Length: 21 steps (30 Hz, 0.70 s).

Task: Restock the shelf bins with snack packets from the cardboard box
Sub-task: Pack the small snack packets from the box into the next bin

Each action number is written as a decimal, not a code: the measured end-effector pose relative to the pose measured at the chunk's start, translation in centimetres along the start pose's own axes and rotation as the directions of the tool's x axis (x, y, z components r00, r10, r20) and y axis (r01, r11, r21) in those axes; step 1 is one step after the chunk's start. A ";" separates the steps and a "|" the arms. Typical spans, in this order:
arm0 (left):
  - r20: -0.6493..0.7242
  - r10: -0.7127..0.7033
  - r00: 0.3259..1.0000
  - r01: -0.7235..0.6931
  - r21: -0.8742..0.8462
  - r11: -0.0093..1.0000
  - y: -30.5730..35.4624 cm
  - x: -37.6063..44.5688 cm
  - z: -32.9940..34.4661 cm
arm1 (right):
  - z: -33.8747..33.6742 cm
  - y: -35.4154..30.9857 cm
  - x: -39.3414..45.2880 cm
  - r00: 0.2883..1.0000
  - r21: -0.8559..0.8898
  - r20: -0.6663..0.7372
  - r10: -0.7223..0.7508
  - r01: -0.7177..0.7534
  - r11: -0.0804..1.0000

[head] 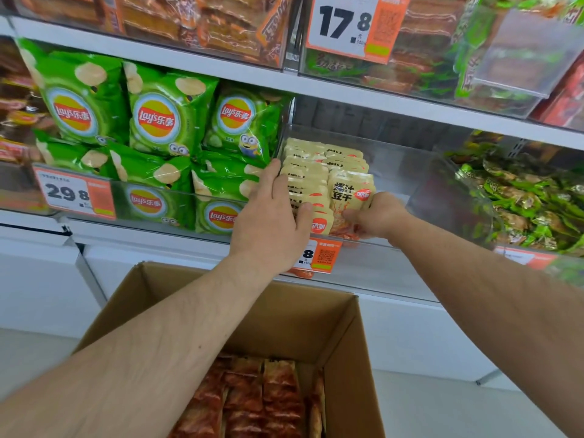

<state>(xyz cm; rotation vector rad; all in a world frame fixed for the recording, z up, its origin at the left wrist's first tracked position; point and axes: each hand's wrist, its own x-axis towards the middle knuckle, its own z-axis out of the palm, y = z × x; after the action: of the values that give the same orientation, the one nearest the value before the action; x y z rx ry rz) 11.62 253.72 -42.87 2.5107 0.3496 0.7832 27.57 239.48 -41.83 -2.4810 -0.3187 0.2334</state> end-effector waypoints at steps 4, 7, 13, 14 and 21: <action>0.003 0.003 1.000 -0.003 0.017 1.000 0.1 0.0 -0.1 | 0.0 0.2 0.1 1.000 0.043 0.017 0.001 -0.002 0.999; 0.011 0.007 1.000 -0.007 0.020 1.000 0.1 0.0 -0.2 | -0.1 0.1 0.0 0.999 0.094 0.049 0.014 -0.019 0.995; 0.064 -0.026 0.998 0.021 0.067 0.998 0.3 0.1 -0.6 | -1.4 -0.3 -1.1 0.995 0.073 0.096 0.036 -0.043 0.996; 0.079 -0.031 0.996 0.025 0.077 0.997 0.4 0.1 -0.7 | -1.7 -0.4 -1.6 0.994 0.067 0.095 0.049 -0.056 0.996; 0.071 0.018 0.997 -0.016 -0.024 1.000 0.7 -0.7 -3.8 | -1.9 -2.5 -7.0 0.923 -0.339 -0.331 -0.195 0.076 0.938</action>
<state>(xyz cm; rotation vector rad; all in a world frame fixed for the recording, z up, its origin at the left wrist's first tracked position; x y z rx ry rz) 8.86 254.27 -40.12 2.5152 0.2932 0.6981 20.90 238.40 -38.22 -2.7368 -0.3968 -0.3617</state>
